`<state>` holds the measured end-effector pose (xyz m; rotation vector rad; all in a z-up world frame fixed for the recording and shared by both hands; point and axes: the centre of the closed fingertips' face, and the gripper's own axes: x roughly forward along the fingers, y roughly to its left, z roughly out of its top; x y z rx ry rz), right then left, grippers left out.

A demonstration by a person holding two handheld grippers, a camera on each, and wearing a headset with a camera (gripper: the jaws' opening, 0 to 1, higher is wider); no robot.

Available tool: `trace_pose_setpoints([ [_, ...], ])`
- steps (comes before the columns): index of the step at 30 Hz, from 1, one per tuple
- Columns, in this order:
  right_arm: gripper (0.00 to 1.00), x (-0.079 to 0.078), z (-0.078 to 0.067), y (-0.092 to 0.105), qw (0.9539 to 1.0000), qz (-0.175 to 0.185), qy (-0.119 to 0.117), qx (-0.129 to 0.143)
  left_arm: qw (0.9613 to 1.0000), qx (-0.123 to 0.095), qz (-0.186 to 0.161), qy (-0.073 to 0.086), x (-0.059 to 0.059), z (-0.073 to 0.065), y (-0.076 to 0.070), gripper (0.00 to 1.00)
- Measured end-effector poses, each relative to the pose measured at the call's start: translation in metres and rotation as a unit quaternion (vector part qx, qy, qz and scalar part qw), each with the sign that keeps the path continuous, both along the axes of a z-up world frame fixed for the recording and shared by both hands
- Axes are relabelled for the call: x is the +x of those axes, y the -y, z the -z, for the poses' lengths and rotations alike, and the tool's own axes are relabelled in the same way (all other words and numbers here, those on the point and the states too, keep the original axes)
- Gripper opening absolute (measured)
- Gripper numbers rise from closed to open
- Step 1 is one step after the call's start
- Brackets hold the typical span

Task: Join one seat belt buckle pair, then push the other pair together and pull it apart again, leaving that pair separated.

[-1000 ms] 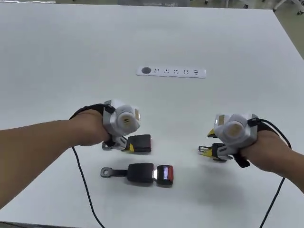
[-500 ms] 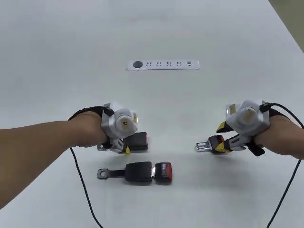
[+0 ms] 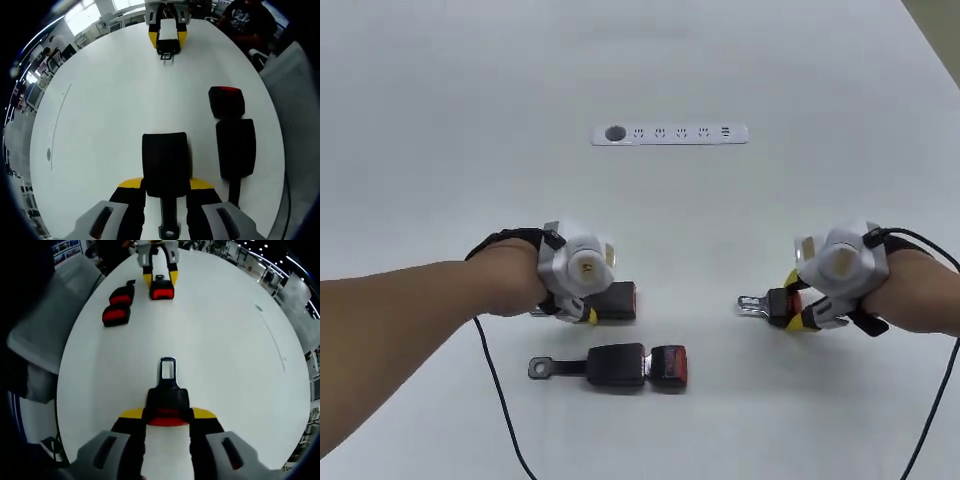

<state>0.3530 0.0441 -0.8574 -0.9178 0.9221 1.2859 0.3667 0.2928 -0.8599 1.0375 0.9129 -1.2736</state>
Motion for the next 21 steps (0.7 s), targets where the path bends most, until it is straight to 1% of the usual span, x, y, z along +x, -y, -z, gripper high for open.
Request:
trace_pose_setpoints([
  [3,0.34,0.002,0.001,0.001,0.9999,0.007,-0.005,0.004,0.9999,0.012,0.002,-0.001,0.0,0.0,0.001,0.32],
  [5,0.34,0.003,0.001,-0.001,0.9998,0.018,-0.003,0.003,0.9999,0.017,0.001,-0.001,0.0,0.0,0.0,0.32],
  [6,0.34,0.003,0.001,-0.001,0.9999,0.012,0.003,-0.003,0.9998,0.02,0.001,-0.002,0.0,0.0,0.0,0.32],
  [8,0.34,0.003,0.002,-0.004,0.9999,0.013,0.003,0.0,0.9998,0.022,0.001,-0.004,0.0,0.0,-0.001,0.32],
  [9,0.34,0.004,0.002,-0.009,0.9998,0.02,0.0,0.008,0.9997,0.024,0.0,-0.007,0.0,0.001,-0.001,0.32],
  [11,0.34,0.007,0.003,-0.018,0.9995,0.027,-0.002,0.016,0.9996,0.026,-0.006,-0.012,0.0,0.001,-0.001,0.32],
  [14,0.34,0.008,0.003,-0.031,0.9993,0.026,0.0,0.026,0.9995,0.031,-0.004,-0.01,0.0,0.001,-0.001,0.32],
  [17,0.34,0.007,0.002,-0.049,0.9991,0.02,0.001,0.037,0.9993,0.036,0.006,-0.005,-0.001,0.001,-0.001,0.31],
  [18,0.34,0.007,0.002,-0.053,0.9991,0.019,0.002,0.039,0.9993,0.036,0.006,-0.006,-0.001,0.001,-0.001,0.31],
  [19,0.34,0.007,0.002,-0.065,0.9989,0.014,0.003,0.044,0.9993,0.037,0.009,-0.006,-0.001,0.001,-0.001,0.31],
  [20,0.34,0.007,0.001,-0.069,0.9989,0.013,0.003,0.046,0.9992,0.037,0.01,-0.006,-0.001,0.001,-0.001,0.31],
  [21,0.34,0.007,0.001,-0.081,0.9986,0.009,0.005,0.052,0.9992,0.038,0.01,-0.008,-0.001,0.001,-0.001,0.31],
])
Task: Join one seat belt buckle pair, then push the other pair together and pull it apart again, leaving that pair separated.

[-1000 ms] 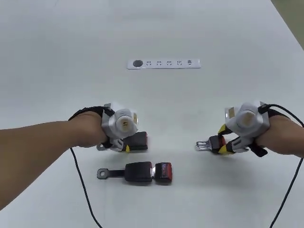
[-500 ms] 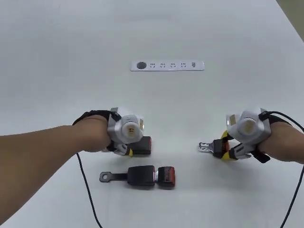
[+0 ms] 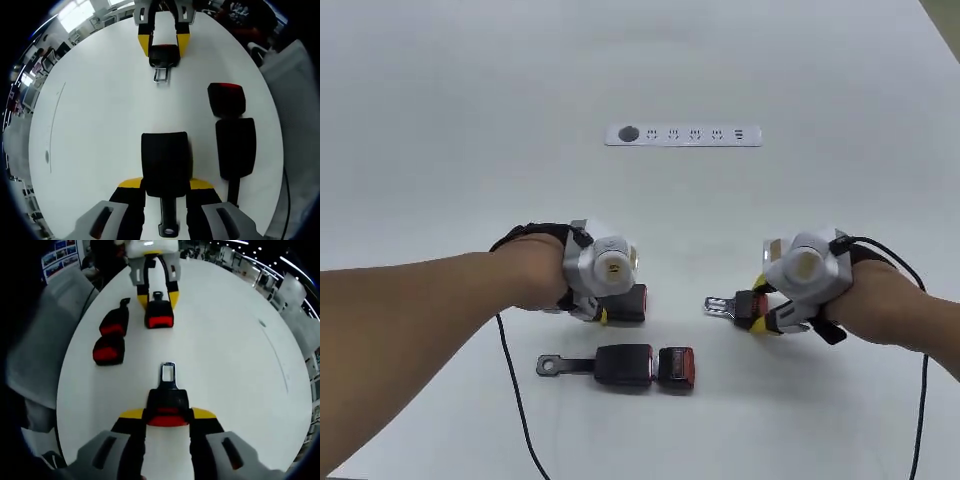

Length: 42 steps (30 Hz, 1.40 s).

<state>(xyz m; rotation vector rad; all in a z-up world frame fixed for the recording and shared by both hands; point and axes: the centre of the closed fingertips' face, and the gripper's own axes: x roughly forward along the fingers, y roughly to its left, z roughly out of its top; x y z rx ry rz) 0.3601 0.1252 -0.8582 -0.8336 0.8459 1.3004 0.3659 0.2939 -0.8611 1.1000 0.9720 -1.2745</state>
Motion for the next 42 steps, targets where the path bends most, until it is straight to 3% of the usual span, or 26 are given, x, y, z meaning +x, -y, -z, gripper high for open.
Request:
trace_pose_setpoints([
  [5,0.34,-0.002,0.001,-0.033,0.9995,-0.032,0.007,0.005,1.0,0.003,-0.001,0.003,0.0,0.001,0.001,0.31],
  [13,0.34,0.001,0.0,-0.066,0.9994,-0.022,0.004,0.025,0.9999,0.011,0.007,-0.002,0.0,0.001,0.002,0.31],
  [19,0.33,0.003,-0.001,-0.065,0.9996,-0.014,0.004,0.026,0.9998,0.02,0.006,-0.005,0.0,0.002,0.002,0.31],
  [27,0.33,0.0,0.0,-0.076,0.9985,-0.045,0.024,0.021,0.9995,0.03,0.008,-0.011,0.0,0.003,0.004,0.31],
  [29,0.33,0.001,0.002,-0.077,0.9992,-0.031,0.019,0.018,0.9994,0.031,0.011,-0.011,0.0,0.004,0.004,0.31],
  [35,0.32,0.001,0.001,-0.078,0.999,-0.033,0.014,0.025,0.9998,0.011,0.011,-0.012,0.0,0.004,0.003,0.31],
  [42,0.32,0.002,0.001,-0.082,0.999,-0.034,0.011,0.026,0.9998,0.007,0.008,-0.015,0.0,0.004,0.003,0.3],
])
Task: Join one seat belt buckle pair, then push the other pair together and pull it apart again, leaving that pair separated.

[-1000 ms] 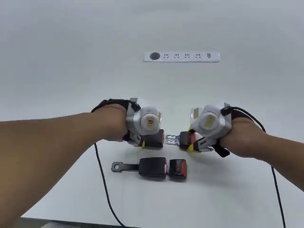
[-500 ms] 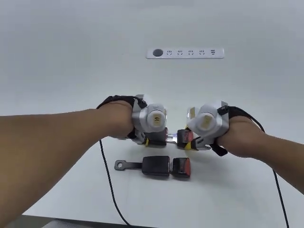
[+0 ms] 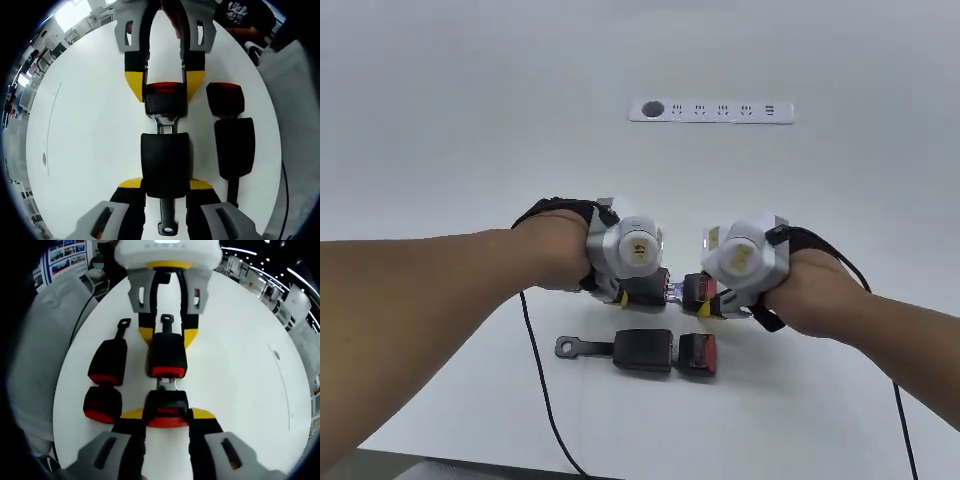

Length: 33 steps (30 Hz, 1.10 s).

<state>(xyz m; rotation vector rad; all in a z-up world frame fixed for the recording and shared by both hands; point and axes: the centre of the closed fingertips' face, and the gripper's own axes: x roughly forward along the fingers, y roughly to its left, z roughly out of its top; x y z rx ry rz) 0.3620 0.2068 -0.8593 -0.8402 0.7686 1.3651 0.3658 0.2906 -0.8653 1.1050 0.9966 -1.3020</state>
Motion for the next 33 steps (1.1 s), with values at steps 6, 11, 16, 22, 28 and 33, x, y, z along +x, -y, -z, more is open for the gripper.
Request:
trace_pose_setpoints([
  [6,0.31,-0.001,0.002,-0.017,0.9997,0.003,0.005,-0.025,1.0,-0.002,0.005,-0.001,0.001,0.0,0.0,0.3],
  [11,0.32,-0.001,0.001,-0.013,1.0,-0.001,0.0,0.0,1.0,0.0,-0.001,0.002,0.0,-0.001,0.0,0.3],
  [16,0.34,-0.002,0.0,-0.014,1.0,-0.003,0.0,0.0,0.9999,0.004,-0.01,0.005,-0.001,-0.002,-0.001,0.31],
  [22,0.35,0.004,0.001,0.002,0.9996,-0.002,0.024,-0.018,0.9995,-0.002,-0.03,0.002,-0.001,-0.002,-0.003,0.31],
  [28,0.35,-0.001,0.001,0.017,0.9997,-0.009,0.021,-0.009,0.9997,0.011,-0.02,0.004,-0.002,-0.002,-0.001,0.31],
  [33,0.35,-0.004,0.002,0.053,0.9995,-0.002,0.017,-0.027,0.9997,0.012,-0.021,0.005,-0.001,-0.003,-0.001,0.31],
])
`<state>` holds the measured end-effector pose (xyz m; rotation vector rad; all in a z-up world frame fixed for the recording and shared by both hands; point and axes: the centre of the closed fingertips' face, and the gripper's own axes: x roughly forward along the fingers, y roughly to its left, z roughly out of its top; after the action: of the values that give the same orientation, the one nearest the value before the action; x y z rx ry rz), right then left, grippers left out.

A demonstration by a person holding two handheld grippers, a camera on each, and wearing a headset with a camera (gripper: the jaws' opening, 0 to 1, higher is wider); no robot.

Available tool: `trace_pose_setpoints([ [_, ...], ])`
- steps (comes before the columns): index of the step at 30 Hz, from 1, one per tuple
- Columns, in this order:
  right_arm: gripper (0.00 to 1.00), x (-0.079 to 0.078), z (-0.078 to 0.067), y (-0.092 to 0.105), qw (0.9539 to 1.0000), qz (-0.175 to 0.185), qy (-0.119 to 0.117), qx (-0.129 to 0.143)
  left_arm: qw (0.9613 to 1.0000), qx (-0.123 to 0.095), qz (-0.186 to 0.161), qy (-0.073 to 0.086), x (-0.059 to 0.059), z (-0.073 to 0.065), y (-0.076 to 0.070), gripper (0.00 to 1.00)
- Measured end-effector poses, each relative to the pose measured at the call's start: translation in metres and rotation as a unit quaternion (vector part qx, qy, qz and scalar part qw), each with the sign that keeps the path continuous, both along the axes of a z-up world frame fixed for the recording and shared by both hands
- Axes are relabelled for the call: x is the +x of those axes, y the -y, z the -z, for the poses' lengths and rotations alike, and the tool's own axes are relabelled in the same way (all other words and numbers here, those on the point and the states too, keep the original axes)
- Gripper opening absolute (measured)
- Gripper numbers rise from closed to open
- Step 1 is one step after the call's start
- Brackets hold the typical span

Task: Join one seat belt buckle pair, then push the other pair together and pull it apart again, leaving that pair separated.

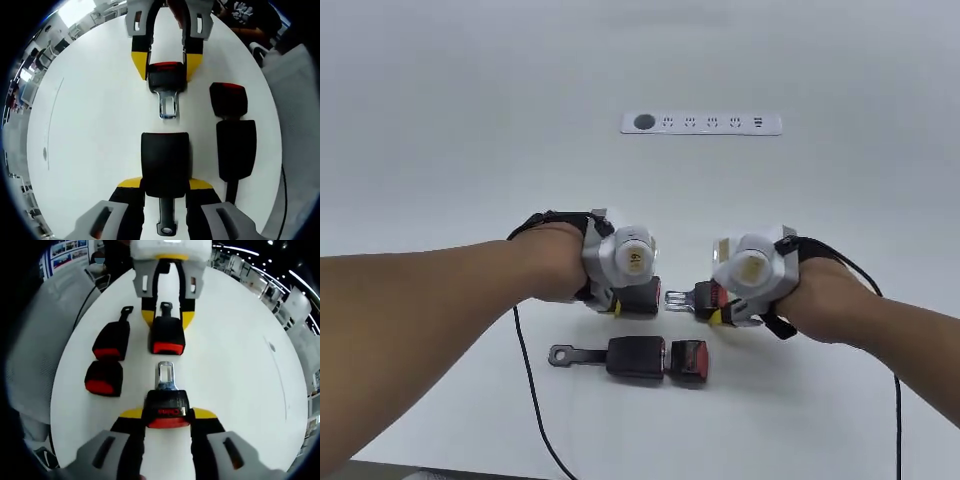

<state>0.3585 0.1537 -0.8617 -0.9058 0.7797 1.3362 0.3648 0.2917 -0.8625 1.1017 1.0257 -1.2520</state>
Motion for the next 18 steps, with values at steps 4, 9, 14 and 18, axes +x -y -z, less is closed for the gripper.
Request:
trace_pose_setpoints([
  [4,0.35,-0.003,0.0,0.036,0.9998,0.014,-0.001,-0.011,1.0,-0.004,-0.004,0.002,0.001,0.0,0.0,0.31],
  [9,0.36,-0.01,0.001,0.087,0.9976,0.06,-0.023,-0.025,0.9996,-0.013,-0.024,0.002,0.003,0.0,-0.002,0.31],
  [14,0.36,-0.009,0.001,0.116,0.9962,0.075,-0.016,-0.042,0.9993,-0.02,-0.03,0.009,0.002,0.0,-0.002,0.32],
  [18,0.36,-0.01,0.001,0.121,0.9952,0.087,-0.02,-0.041,0.999,-0.019,-0.038,0.015,0.002,-0.001,-0.003,0.32],
])
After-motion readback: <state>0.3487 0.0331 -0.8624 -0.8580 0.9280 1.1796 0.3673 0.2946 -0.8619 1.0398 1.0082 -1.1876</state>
